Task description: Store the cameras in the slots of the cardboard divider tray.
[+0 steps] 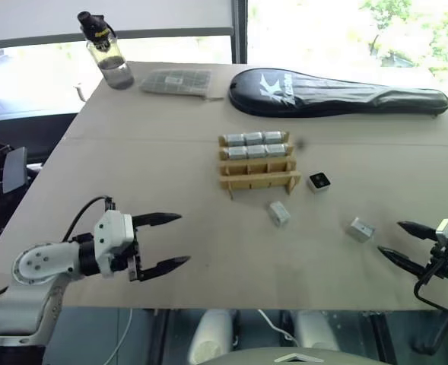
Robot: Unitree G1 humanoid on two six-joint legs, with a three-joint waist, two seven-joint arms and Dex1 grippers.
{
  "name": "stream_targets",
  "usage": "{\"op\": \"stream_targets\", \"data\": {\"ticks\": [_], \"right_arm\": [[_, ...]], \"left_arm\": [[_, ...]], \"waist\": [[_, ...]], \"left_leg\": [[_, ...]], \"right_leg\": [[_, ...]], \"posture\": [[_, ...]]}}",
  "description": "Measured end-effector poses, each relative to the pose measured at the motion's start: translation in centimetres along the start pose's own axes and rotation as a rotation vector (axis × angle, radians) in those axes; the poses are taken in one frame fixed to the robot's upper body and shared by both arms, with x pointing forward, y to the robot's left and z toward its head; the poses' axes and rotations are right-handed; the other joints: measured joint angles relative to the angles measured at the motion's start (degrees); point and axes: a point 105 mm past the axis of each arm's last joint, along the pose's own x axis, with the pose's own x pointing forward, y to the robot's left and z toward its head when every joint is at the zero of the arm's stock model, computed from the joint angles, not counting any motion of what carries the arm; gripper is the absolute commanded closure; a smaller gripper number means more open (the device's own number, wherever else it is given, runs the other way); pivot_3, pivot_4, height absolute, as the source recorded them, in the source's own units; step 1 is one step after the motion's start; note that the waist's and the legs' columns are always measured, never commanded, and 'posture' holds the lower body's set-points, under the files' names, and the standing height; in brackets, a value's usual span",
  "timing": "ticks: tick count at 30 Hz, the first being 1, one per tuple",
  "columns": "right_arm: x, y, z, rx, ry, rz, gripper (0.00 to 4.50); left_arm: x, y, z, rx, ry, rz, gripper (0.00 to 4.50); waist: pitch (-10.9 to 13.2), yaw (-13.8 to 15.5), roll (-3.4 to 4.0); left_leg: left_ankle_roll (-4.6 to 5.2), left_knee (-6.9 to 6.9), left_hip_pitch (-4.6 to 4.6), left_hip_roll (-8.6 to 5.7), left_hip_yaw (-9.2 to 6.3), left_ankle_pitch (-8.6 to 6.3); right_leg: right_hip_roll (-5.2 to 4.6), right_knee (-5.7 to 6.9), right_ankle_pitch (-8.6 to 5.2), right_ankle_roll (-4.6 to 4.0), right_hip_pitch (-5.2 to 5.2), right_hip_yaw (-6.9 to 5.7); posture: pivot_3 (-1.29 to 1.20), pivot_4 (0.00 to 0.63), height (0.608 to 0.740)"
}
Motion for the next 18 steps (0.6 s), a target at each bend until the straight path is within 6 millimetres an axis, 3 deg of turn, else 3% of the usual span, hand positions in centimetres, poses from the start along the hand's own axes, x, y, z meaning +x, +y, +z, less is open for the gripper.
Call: {"op": "stream_targets", "data": {"ticks": [5,16,18], "right_arm": [[1.2,0.7,1.2,-0.028,-0.022,0.05,0.0],[2.8,1.8,2.2,-0.038,-0.043,0.121,0.0],[2.9,1.8,2.5,-0.037,-0.057,0.123,0.52]], "left_arm": [[-0.1,0.5,2.3,0.054,-0.033,-0.086,0.06],[-0.2,0.3,2.9,0.069,-0.038,-0.143,0.06],[-0.2,0.4,2.9,0.067,-0.041,-0.142,0.0]], "waist": [[0.0,-0.1,0.01],[0.1,-0.1,-0.05],[0.1,-0.1,-0.08]], "left_leg": [[0.01,0.02,0.01,-0.03,0.04,0.0],[-0.03,0.04,0.07,-0.02,0.28,0.03],[-0.05,0.04,0.08,-0.02,0.28,0.05]], "right_leg": [[0.14,0.0,-0.01,0.03,0.02,0.01],[0.49,0.01,-0.02,0.1,0.03,-0.04],[0.5,0.01,-0.01,0.09,0.03,-0.04]], "posture": [[0.0,0.15,0.74],[0.0,0.15,0.74],[0.0,0.15,0.74]]}}
